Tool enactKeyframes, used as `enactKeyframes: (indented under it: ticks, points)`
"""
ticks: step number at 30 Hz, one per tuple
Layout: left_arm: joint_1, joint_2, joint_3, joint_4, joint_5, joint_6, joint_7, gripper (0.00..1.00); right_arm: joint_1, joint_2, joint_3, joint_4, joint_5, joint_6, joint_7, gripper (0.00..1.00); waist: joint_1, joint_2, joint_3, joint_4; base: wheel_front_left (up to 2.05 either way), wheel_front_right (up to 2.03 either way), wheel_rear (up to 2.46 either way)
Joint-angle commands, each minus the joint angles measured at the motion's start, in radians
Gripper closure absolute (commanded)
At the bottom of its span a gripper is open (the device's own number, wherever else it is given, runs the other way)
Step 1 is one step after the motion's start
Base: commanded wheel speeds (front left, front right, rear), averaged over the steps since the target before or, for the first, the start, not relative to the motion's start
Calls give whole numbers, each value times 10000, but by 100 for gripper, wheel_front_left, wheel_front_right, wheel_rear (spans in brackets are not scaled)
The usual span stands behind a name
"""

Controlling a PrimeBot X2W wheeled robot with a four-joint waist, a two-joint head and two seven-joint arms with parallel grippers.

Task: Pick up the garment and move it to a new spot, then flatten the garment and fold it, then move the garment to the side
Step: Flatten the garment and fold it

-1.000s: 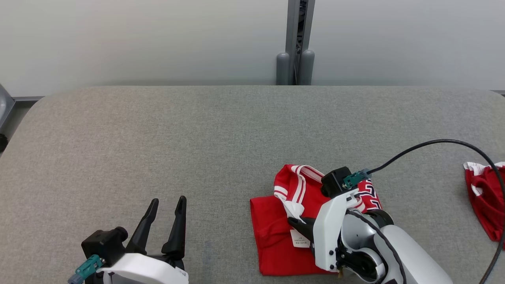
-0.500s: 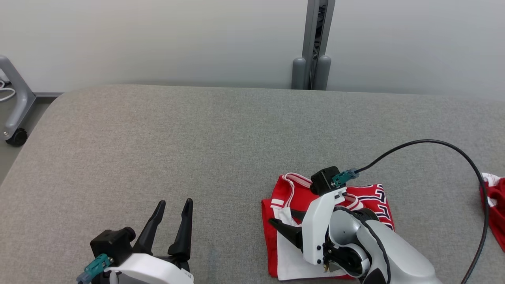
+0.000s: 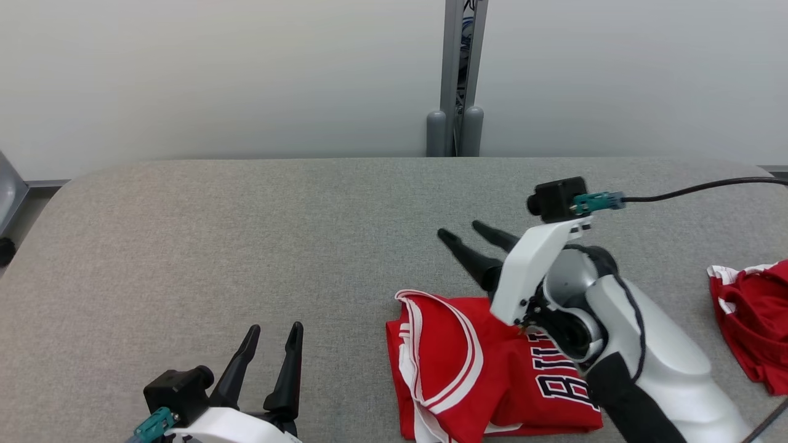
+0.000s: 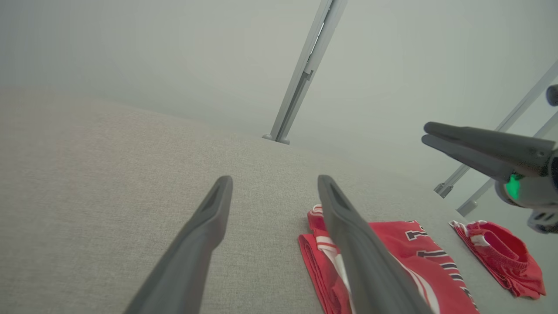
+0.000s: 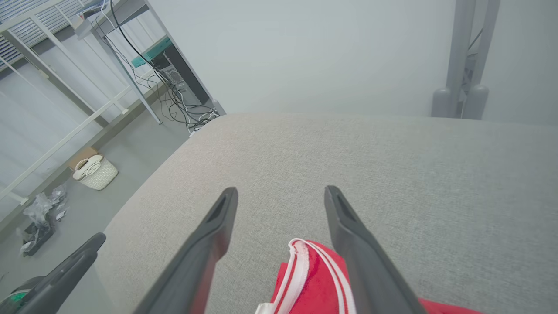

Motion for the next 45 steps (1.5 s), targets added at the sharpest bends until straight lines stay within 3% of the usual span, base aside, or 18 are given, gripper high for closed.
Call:
enactKeyframes:
  ticks: [1, 14, 19, 28, 29, 30, 33, 35, 45]
  points:
    - [107, 74, -8, -41, 53, 64, 28, 0, 25, -259, -255, -70, -216, 1, -213, 0, 0, 0, -39, -110, 0, 0, 0]
    - [198, 161, -185, -311, 108, 155, 181, 0, 2225, -1636, -2488, -1368, -1091, 1, -805, 0, 0, 0, 25, -470, 0, 0, 0]
    - [180, 188, -217, -378, 106, 193, 227, 0, 3033, -1688, -3126, -1735, -1302, 1, -974, 0, 0, 0, 81, -498, 0, 0, 0]
    - [125, 259, -210, -479, 93, 243, 283, 0, 4372, -1087, -3913, -2509, -1585, 1, -1567, 0, 0, 0, 160, -442, 0, 0, 0]
    - [131, 273, -190, -491, 87, 263, 279, 0, 4453, -1021, -3881, -2578, -1644, 1, -1665, 37, 0, 0, 167, -429, 0, 0, 0]
    - [133, 288, -171, -500, 82, 284, 275, 0, 4532, -946, -3850, -2634, -1688, 1, -1786, 55, 0, 0, 176, -413, 0, 0, 0]
    - [125, 329, -119, -547, 66, 305, 253, 0, 4667, -782, -3669, -2663, -1869, 1, -2106, 76, 0, 0, 207, -341, 0, 0, 0]
    - [103, 351, -90, -577, 59, 314, 243, 0, 4682, -723, -3497, -2577, -1968, 1, -2277, 100, 0, 0, 241, -269, 0, 0, 0]
    - [-23, 431, -16, -627, 67, 324, 247, 0, 4362, -555, -1949, -1172, -2113, 1, -2912, 100, 0, 0, 415, 201, 0, 0, 0]
